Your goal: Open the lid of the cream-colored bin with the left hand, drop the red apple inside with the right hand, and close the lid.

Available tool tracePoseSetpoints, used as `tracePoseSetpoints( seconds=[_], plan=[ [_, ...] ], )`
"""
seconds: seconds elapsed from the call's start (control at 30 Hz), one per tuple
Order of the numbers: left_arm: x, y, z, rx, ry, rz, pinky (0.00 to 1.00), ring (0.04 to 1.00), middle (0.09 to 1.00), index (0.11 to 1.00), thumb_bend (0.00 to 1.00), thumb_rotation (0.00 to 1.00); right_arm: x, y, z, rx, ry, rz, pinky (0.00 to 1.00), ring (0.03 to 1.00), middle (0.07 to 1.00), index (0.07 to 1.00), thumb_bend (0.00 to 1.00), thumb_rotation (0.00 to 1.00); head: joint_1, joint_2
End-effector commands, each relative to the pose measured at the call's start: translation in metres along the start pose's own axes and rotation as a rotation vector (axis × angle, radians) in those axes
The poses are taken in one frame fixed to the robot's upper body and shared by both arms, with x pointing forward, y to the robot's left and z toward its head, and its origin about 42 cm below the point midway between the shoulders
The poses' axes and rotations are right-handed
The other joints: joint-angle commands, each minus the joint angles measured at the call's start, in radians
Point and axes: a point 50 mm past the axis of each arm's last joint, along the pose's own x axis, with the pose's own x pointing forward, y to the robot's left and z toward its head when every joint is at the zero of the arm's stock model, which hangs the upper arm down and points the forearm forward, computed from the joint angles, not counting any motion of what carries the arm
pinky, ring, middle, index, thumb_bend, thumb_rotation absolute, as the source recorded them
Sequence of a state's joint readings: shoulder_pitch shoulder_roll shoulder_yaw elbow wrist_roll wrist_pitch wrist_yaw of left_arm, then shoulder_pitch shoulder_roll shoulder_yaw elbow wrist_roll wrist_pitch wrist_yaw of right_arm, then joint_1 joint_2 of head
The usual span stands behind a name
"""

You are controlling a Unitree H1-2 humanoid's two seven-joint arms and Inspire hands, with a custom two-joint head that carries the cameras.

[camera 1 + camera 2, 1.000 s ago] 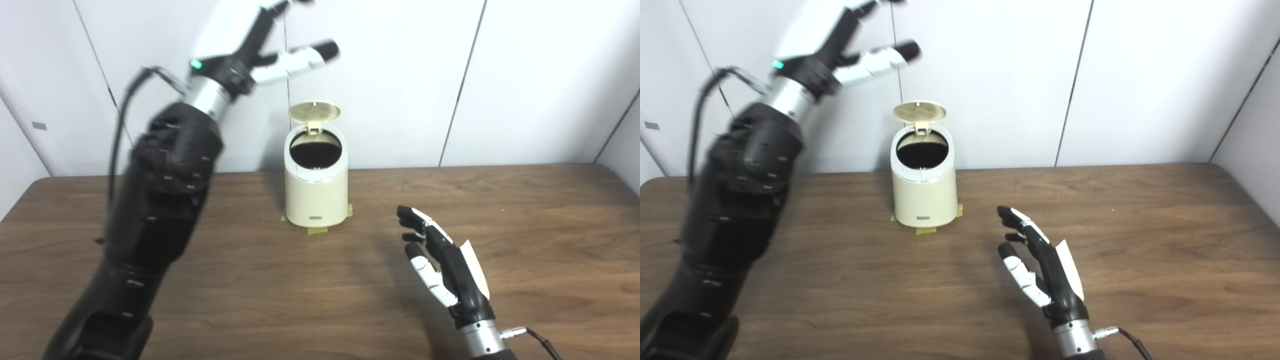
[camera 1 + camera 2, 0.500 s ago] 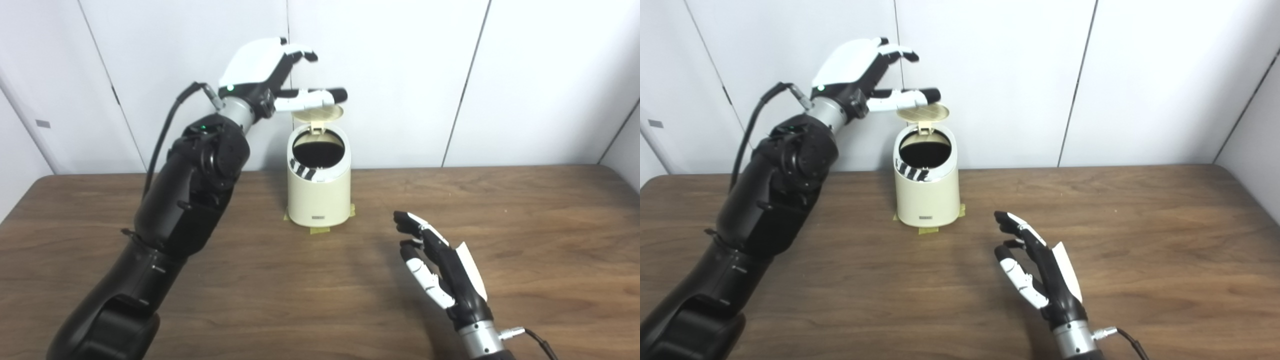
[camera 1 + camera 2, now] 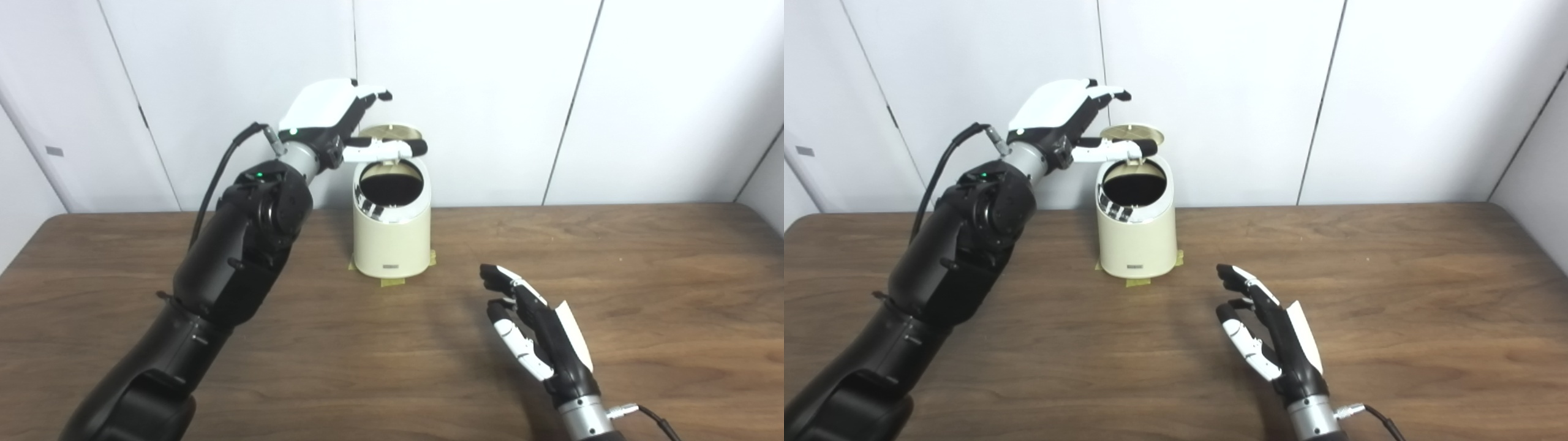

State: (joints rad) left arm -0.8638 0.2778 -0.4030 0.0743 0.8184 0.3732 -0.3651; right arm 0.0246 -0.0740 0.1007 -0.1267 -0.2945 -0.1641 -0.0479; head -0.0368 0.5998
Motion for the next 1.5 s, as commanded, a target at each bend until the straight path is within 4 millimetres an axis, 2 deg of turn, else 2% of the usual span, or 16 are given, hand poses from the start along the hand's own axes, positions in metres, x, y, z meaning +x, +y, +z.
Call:
tracePoseSetpoints(
  seconds=[0.0, 0.27, 0.53, 0.9, 1.2, 1.27, 1.47],
  plan=[
    [0.003, 0.019, 0.012, 0.042, -0.051, 0.079, 1.00, 1.000, 0.925, 0.883, 1.00, 1.00, 0.011, -0.004, 0.013, 0.011, -0.068, -0.024, 0.70, 0.816, 0.827, 0.810, 0.22, 0.79, -0.001, 0.000],
    [-0.001, 0.000, 0.008, 0.019, -0.050, 0.048, 1.00, 1.000, 0.905, 0.871, 1.00, 1.00, 0.011, -0.003, 0.015, -0.003, -0.060, -0.021, 0.70, 0.818, 0.828, 0.810, 0.24, 0.82, -0.006, 0.001],
    [-0.004, -0.014, 0.012, 0.004, -0.052, 0.027, 1.00, 1.000, 0.895, 0.875, 1.00, 1.00, 0.011, -0.005, 0.013, -0.008, -0.056, -0.002, 0.71, 0.814, 0.822, 0.809, 0.23, 0.76, -0.007, 0.001],
    [-0.010, -0.029, 0.009, 0.047, -0.020, -0.022, 1.00, 1.000, 0.879, 0.850, 1.00, 1.00, 0.012, -0.005, 0.015, -0.038, -0.050, 0.002, 0.68, 0.796, 0.813, 0.803, 0.25, 0.76, -0.007, 0.012],
    [-0.027, -0.058, -0.001, 0.126, -0.008, -0.036, 1.00, 0.993, 0.860, 0.843, 1.00, 1.00, 0.011, -0.003, 0.019, -0.055, -0.043, 0.006, 0.68, 0.792, 0.816, 0.813, 0.27, 0.81, -0.007, 0.027],
    [-0.031, -0.064, -0.003, 0.128, -0.002, -0.038, 1.00, 0.986, 0.853, 0.839, 0.99, 1.00, 0.011, -0.003, 0.019, -0.046, -0.044, 0.007, 0.68, 0.796, 0.819, 0.812, 0.27, 0.79, -0.010, 0.032],
    [-0.044, -0.080, -0.011, 0.100, 0.036, -0.063, 1.00, 0.955, 0.834, 0.826, 0.98, 1.00, 0.011, -0.002, 0.022, -0.055, -0.038, 0.019, 0.68, 0.795, 0.822, 0.819, 0.27, 0.80, -0.009, 0.041]
  ],
)
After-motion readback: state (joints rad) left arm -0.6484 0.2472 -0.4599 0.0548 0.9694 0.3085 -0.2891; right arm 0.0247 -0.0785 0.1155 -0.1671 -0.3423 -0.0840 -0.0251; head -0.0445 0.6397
